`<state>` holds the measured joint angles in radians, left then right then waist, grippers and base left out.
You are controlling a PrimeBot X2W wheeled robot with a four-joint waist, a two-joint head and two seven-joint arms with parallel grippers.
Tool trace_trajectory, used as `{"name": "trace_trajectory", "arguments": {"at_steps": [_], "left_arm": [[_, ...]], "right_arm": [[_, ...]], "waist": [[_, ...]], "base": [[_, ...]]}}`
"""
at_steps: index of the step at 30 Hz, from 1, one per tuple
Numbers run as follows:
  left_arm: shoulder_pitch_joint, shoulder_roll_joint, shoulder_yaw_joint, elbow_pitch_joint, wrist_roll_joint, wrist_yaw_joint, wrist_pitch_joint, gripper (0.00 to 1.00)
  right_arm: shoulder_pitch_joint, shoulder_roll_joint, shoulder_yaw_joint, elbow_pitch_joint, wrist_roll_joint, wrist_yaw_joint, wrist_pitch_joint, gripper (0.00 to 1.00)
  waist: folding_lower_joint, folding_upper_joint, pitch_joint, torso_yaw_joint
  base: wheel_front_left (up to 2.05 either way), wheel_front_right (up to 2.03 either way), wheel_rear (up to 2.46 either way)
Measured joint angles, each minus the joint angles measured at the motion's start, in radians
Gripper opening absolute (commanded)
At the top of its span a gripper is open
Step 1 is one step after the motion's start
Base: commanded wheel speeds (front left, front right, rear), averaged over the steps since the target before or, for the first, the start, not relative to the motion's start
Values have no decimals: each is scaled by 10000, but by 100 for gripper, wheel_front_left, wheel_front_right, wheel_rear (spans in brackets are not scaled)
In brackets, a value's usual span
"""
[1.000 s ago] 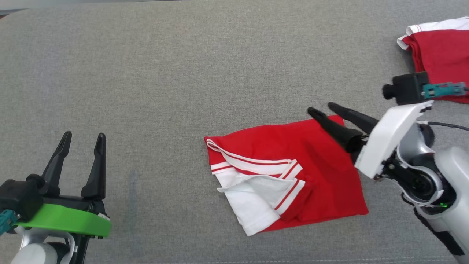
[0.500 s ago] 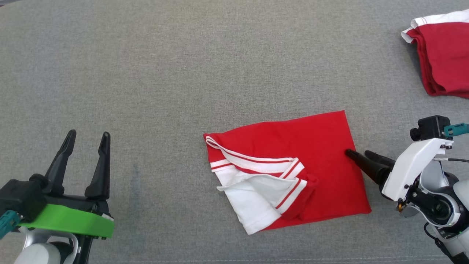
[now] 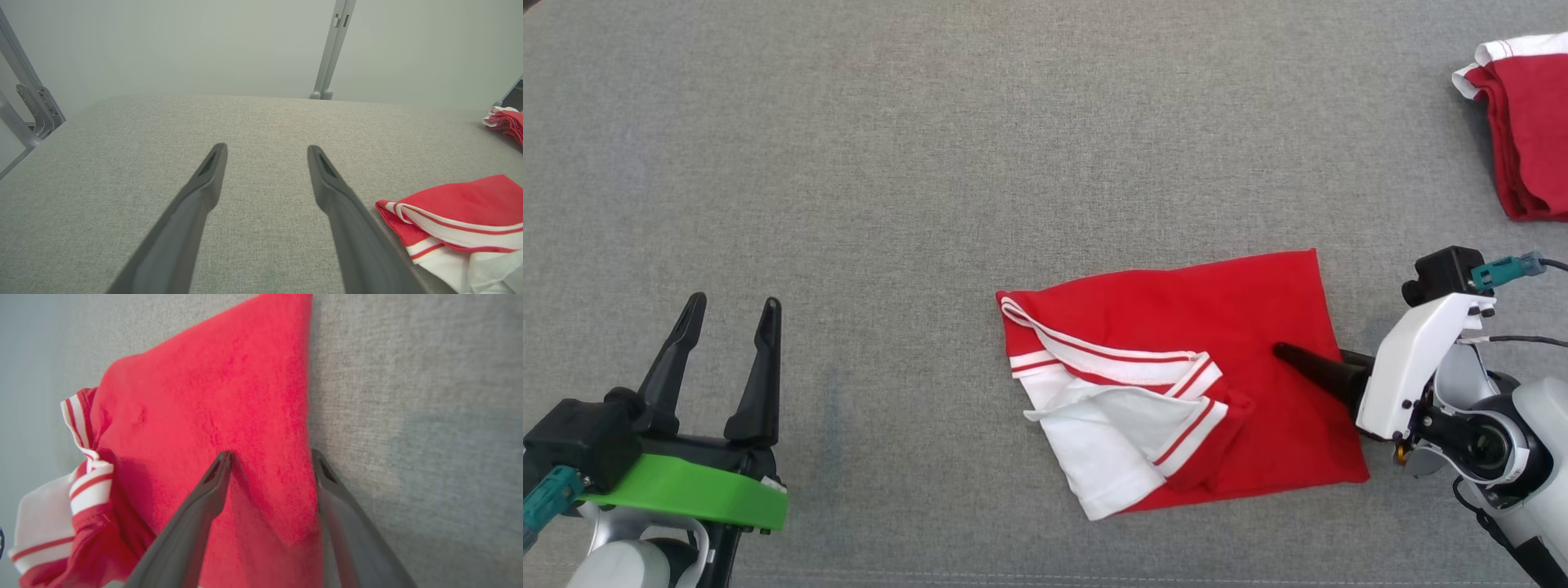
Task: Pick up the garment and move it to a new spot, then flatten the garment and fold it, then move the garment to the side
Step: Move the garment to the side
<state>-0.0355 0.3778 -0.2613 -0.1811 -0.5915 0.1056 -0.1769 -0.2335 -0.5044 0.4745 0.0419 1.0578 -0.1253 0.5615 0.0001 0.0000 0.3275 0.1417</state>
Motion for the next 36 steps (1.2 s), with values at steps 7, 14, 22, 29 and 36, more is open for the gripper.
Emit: {"name": "trace_trajectory", "arguments": {"at_steps": [7, 14, 22, 29, 36], "left_arm": [[-101, -117, -6, 159, 27, 0, -15, 100], [-89, -125, 96, 372, 27, 0, -94, 100], [-55, -121, 192, 150, 25, 0, -100, 100], [-61, -38, 173, -167, 25, 0, 0, 100], [-333, 82, -19, -550, 67, -6, 184, 100]], "right_arm": [[-367, -12, 173, -182, 307, 192, 539, 0], [-1219, -132, 345, -1676, 487, 637, 1172, 0], [-1311, -1101, -318, -1967, 430, 293, 1626, 0], [-1854, -1864, -1154, -1507, 146, 90, 1843, 0], [-3437, -2846, -2314, -888, -692, 0, 1935, 0]], "waist": [[0, 0, -190, 89], [0, 0, -493, -5], [-1, 0, -556, -266], [0, 0, -195, -319], [-1, 0, 406, -272]], "base": [[0, 0, 0], [0, 0, 0], [0, 0, 0], [0, 0, 0], [0, 0, 0]]}}
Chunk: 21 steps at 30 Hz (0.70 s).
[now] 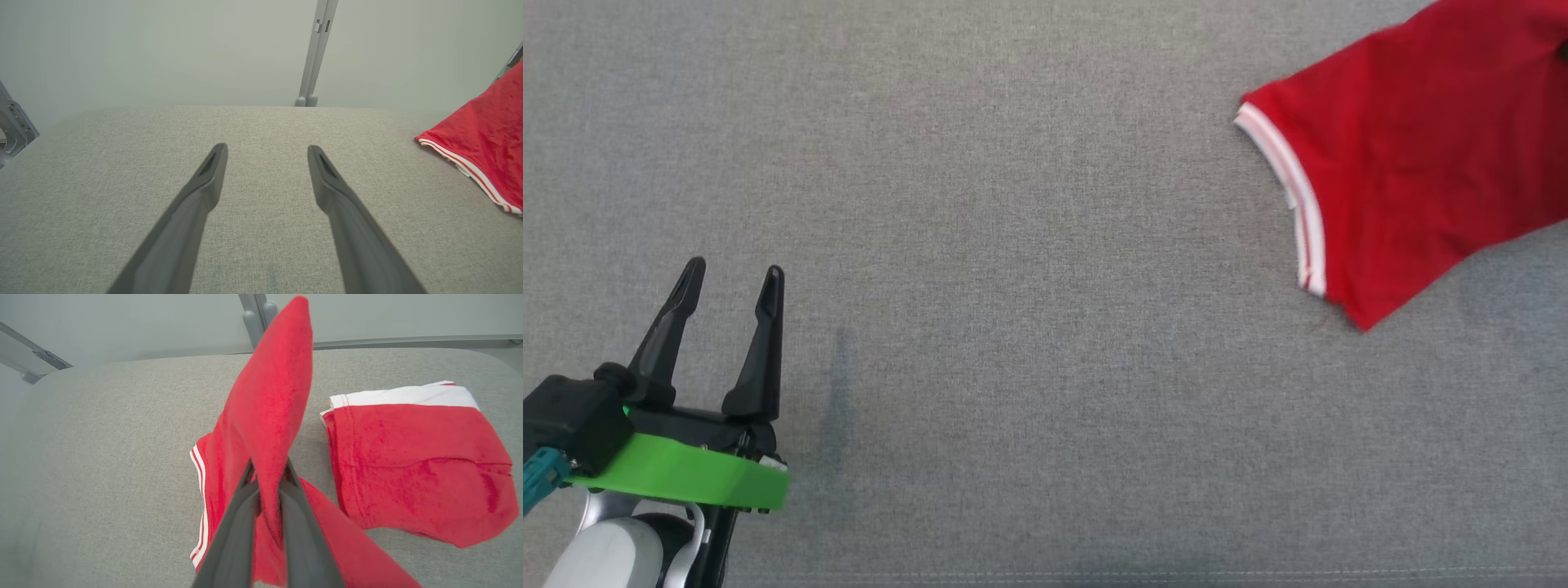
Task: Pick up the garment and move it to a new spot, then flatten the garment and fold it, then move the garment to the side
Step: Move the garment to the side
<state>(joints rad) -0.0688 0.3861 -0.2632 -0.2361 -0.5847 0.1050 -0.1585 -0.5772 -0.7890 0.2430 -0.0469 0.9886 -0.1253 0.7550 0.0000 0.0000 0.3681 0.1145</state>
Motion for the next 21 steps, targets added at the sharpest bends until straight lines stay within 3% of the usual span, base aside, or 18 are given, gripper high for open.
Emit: {"name": "trace_trajectory", "arguments": {"at_steps": [6, 21], "left_arm": [[-412, -56, -226, -207, 52, -90, 92, 100], [-714, -88, 42, -167, 221, -88, 128, 100]], "right_arm": [[-1048, -378, -767, 627, -313, -8, 167, 0], [-1931, -426, -1979, 2775, -1262, -8, 391, 0]], "waist": [[1, 0, 585, 139], [1, 0, 1577, 273]], "base": [[0, 0, 0], [0, 0, 0]]}}
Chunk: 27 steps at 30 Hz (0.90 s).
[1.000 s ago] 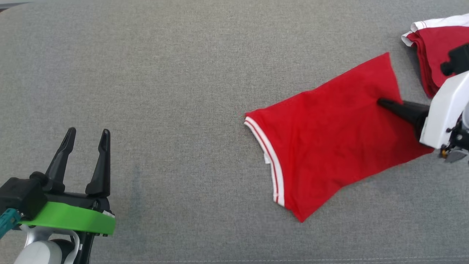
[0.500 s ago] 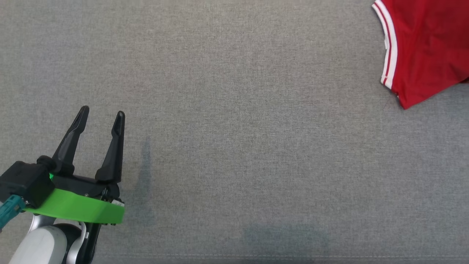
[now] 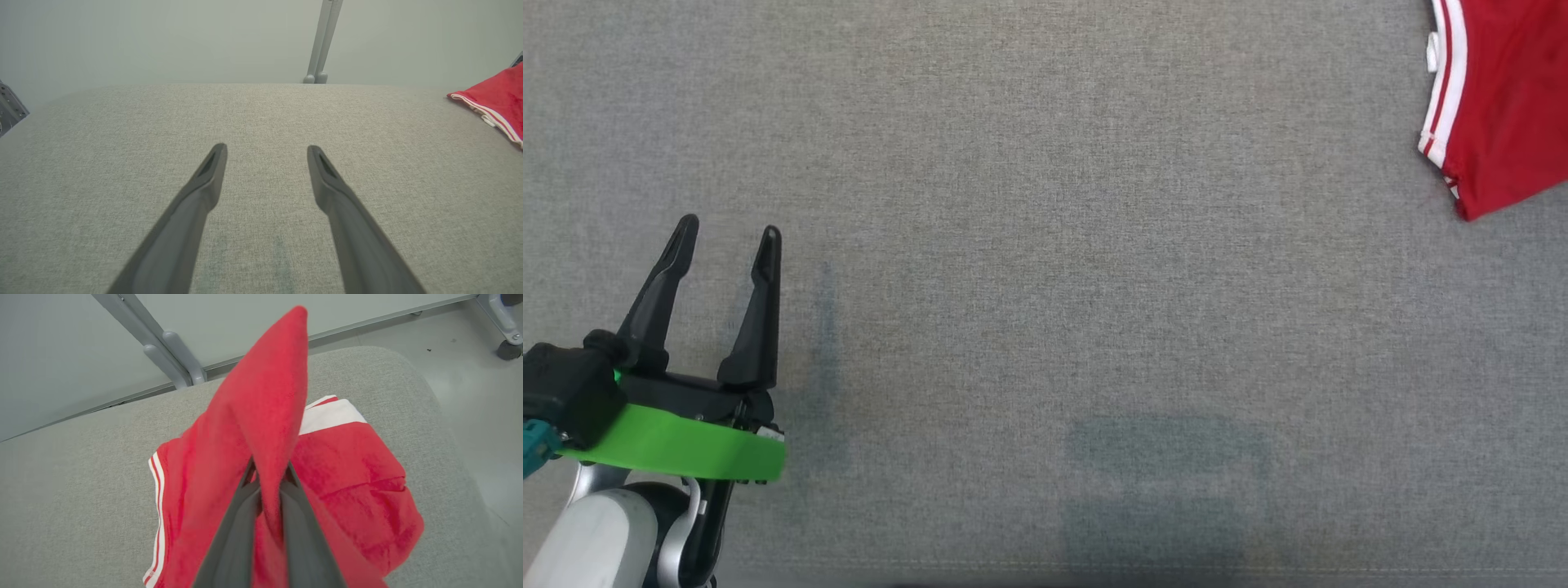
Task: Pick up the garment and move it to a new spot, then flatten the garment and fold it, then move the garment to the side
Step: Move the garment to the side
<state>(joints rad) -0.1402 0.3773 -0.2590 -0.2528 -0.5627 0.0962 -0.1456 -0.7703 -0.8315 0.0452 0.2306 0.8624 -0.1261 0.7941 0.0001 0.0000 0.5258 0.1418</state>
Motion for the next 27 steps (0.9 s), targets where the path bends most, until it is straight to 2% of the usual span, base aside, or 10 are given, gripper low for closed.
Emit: {"name": "trace_trajectory", "arguments": {"at_steps": [3, 6, 7, 8, 9, 12, 15, 20, 27], "left_arm": [[-58, 13, -69, 27, 46, 0, 58, 100], [-181, 13, -148, 23, 52, 0, 130, 100], [-223, 12, -180, 25, 81, 0, 130, 100], [-246, 12, -205, 23, 117, 0, 134, 100], [-248, 12, -217, 10, 128, 0, 144, 100], [-248, 12, -201, -40, 128, 0, 186, 100], [-249, 10, -176, -42, 128, 0, 188, 100], [-254, 4, -180, -23, 140, 2, 217, 100], [-259, 15, -142, 142, 219, 6, 224, 100]], "right_arm": [[12, -297, -249, 706, -529, 0, -29, 0], [70, -324, -686, 1526, -928, 0, -364, 0], [128, -330, -784, 1756, -1135, 0, -564, 18], [223, -341, -840, 1931, -1584, 2, -1001, 48], [252, -337, -955, 2080, -2044, 0, -1459, 100], [214, -182, -1248, 2136, -2663, -2, -2606, 100], [340, 732, -1137, 2263, -2846, 2, -3421, 100], [1494, 2050, -761, 2995, -2913, 4, -3979, 100], [1670, 2543, -761, 3396, -3131, 4, -5202, 100]], "waist": [[0, 0, 63, -61], [0, 0, 83, -71], [0, 0, 84, -65], [0, 0, 79, -61], [0, 0, 77, -57], [-1, 0, 122, -62], [0, 0, 163, -116], [0, 0, 175, -228], [-1, 0, -29, -398]], "base": [[0, 0, 0], [0, 0, 0], [0, 0, 0], [0, 0, 0], [0, 0, 0], [0, 0, 0], [0, 0, 0], [0, 0, 0], [0, 0, 0]]}}
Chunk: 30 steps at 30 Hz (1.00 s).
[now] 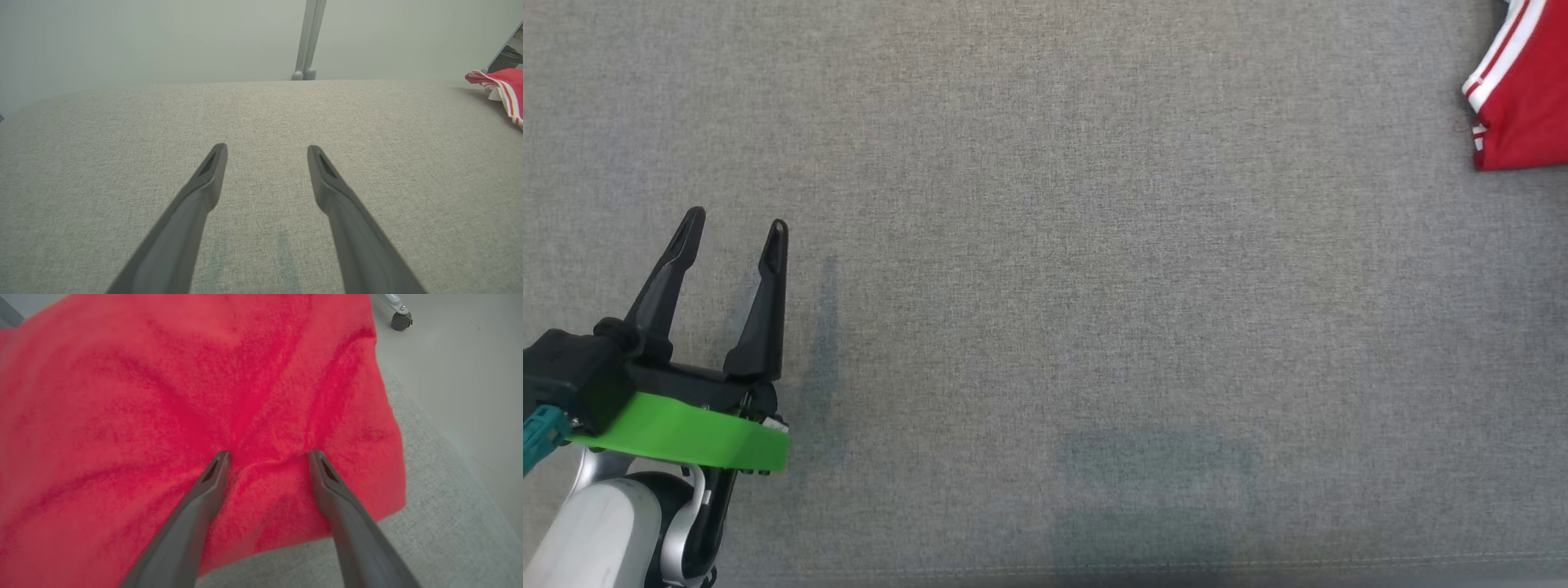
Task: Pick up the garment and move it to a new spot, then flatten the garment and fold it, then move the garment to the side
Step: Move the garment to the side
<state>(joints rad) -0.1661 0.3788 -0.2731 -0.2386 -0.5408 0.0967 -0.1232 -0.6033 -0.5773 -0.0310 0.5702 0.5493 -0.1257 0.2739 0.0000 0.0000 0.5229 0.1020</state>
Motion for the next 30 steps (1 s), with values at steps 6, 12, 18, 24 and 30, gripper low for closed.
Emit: {"name": "trace_trajectory", "arguments": {"at_steps": [6, 12, 18, 24, 30], "left_arm": [[-163, -107, 88, 351, -2, 0, -311, 100], [-127, -186, 290, 951, 42, 15, -642, 100], [638, -178, 786, 1795, 284, 107, -794, 100], [1281, -184, 1358, 2454, 780, 196, -1035, 100], [2080, -522, 1348, 3116, 911, 198, -1080, 100]], "right_arm": [[0, 491, 35, -823, -73, 23, -1914, 100], [791, 658, 420, -2038, -658, 290, -3572, 100], [2391, 1490, 1269, -2598, -1020, 376, -4337, 100], [3586, 2266, 1735, -2915, -1120, 372, -4926, 100], [5043, 2573, 2128, -2834, -1200, 376, -4945, 100]], "waist": [[0, 0, -452, -146], [0, 0, -1138, -334], [0, 0, -1900, -640], [0, 0, -2705, -981], [0, 0, -3561, -1235]], "base": [[0, 0, 0], [0, 0, 0], [0, 0, 0], [0, 0, 0], [0, 0, 0]]}}
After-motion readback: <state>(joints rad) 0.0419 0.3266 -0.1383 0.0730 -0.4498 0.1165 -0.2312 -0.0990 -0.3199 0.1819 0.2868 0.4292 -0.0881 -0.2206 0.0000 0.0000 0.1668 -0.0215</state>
